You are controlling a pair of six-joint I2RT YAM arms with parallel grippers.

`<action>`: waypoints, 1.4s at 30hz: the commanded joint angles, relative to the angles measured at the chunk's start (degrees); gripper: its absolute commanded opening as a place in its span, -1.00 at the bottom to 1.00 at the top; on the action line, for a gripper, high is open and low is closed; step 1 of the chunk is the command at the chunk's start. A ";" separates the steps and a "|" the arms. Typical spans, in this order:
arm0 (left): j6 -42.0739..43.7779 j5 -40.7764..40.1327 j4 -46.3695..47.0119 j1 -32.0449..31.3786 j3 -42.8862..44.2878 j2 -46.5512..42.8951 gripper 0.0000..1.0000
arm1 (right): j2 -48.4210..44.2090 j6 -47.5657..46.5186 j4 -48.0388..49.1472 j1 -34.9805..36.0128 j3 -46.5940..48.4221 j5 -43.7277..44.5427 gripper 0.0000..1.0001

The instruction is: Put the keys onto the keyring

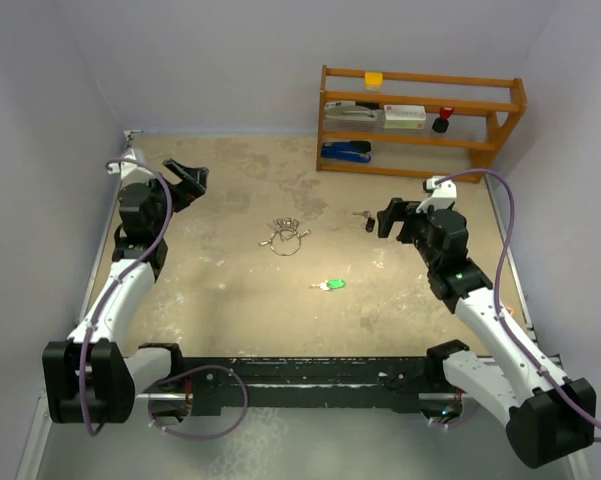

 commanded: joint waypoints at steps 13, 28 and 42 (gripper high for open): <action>-6.23 2.39 1.68 -0.19 4.71 -3.53 0.79 | 7.48 1.69 0.47 0.08 7.77 -6.97 1.00; 3.76 -7.22 -10.71 -8.33 7.19 -3.86 0.77 | 21.44 3.39 -1.50 7.31 13.82 -13.21 0.97; 7.93 -14.84 -11.68 -17.67 12.73 8.18 0.59 | 28.56 2.33 -1.68 9.37 17.08 -10.26 0.88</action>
